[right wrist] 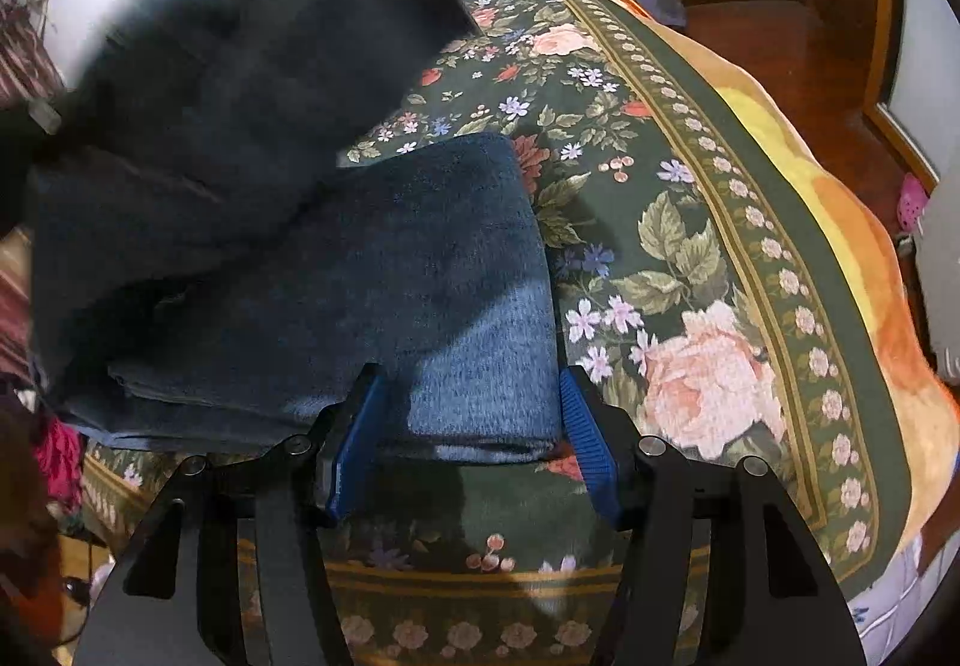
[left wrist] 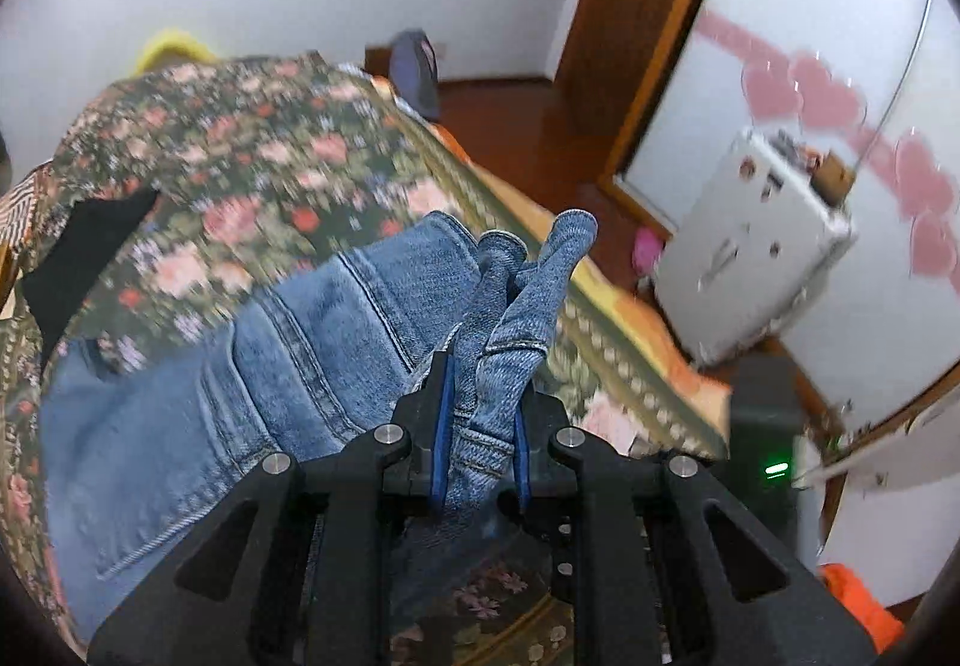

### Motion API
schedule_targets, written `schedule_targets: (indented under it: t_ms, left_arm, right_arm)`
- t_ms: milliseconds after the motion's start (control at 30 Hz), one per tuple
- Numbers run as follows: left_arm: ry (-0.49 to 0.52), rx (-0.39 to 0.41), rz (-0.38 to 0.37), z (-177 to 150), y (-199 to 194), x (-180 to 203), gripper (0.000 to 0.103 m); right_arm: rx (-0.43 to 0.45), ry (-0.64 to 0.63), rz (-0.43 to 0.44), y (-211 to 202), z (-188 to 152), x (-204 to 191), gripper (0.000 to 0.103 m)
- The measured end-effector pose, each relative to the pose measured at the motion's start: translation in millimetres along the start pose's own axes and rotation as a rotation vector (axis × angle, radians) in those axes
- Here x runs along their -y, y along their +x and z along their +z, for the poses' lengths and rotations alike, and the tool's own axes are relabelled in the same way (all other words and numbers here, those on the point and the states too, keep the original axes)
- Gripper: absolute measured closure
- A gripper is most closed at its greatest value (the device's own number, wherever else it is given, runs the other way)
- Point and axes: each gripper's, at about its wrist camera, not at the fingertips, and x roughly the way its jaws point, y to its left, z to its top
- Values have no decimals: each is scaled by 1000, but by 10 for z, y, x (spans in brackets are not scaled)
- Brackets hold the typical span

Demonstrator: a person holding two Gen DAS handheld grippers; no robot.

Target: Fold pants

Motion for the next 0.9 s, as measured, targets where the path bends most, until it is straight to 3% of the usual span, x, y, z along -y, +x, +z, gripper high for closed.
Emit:
schedule_targets:
  t_ms: [167,300,367,433,567,633,733,900]
  left_arm:
    - [16,-70,5,-143,203,49,87]
    - [33,-133,25,-207,274,73,79]
    - [37,-164,28,-228,250,91,53]
    - [23,-140,1,-234,148,68,35]
    - [18,-45,-16,-112,-297,-75,33]
    - [12,-17,17,-13,-429,-247,33]
    - [30,8,169,158,-534,-703,33]
    - [-12,-78,330,339,-285,-1586,33]
  right_arm:
    - [-5,11,14,-133,-110,17,47]
    - [-19,-9,-24,-230,-223,-4,47]
    - [-20,-14,-32,-258,-241,-18,47]
    - [-19,-12,-28,-314,-275,-34,47]
    - [-6,-16,-19,-306,-212,-73,47]
    - [-3,-24,-12,-303,-204,-101,47]
    - [-5,-37,7,-299,-201,-166,47]
    - [-18,-64,41,-181,-189,-333,47]
